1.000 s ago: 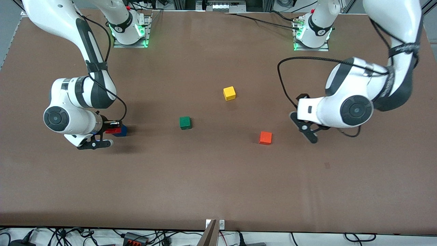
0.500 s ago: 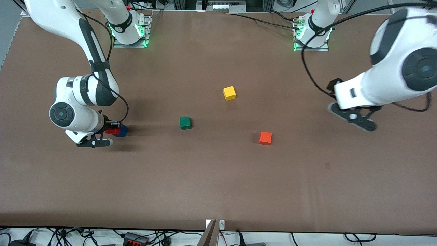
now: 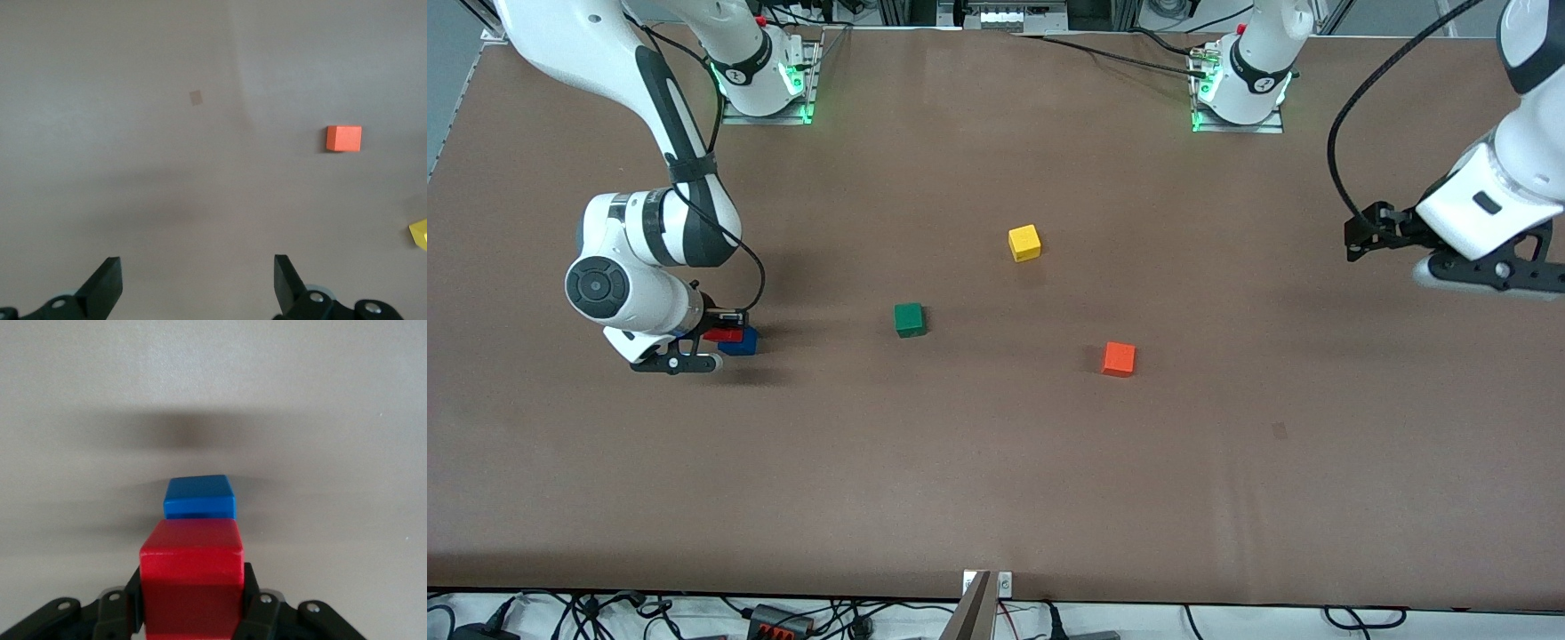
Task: Pass red block to right arm, stack on blue
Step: 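Lower the red cube onto the blue cube while the left gripper withdraws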
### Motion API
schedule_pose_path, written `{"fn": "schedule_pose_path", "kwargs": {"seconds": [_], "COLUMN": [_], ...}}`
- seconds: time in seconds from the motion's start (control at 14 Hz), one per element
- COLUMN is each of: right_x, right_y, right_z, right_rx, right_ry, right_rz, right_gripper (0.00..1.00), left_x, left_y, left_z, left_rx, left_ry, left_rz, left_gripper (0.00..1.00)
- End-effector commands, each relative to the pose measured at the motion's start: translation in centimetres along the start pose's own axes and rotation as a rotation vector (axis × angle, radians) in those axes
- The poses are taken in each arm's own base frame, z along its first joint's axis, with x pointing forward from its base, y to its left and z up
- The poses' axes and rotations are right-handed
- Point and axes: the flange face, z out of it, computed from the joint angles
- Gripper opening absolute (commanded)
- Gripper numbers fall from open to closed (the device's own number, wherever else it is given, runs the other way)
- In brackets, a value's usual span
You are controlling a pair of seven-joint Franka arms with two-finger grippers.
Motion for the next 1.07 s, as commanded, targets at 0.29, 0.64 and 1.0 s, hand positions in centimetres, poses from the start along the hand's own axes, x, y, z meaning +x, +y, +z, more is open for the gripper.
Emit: {"fn": "schedule_pose_path", "kwargs": {"seconds": [0.29,0.64,1.0], "right_x": [-1.3,-0.9,-0.5], "right_y": [-1.2,-0.6,0.0], "right_z": [0.0,-1.3,-0.7], "right_rx": [-0.012,-0.005,-0.006], "right_ry": [0.021,0.044,0.044], "right_rz": [0.019,0.031,0.043], "right_gripper": [0.03,0.03,0.03], "left_x": [-2.5,-2.7,-3.0], "left_y": [-1.7,-1.6,-1.5], "left_z": [0.9,1.2,0.8], "left_rx": [-0.064,-0.106,-0.088], "left_ry": [0.038,0.013,-0.014], "left_rz": [-0.023,-0.005,-0.003], "left_gripper": [1.00,1.00,1.00]}}
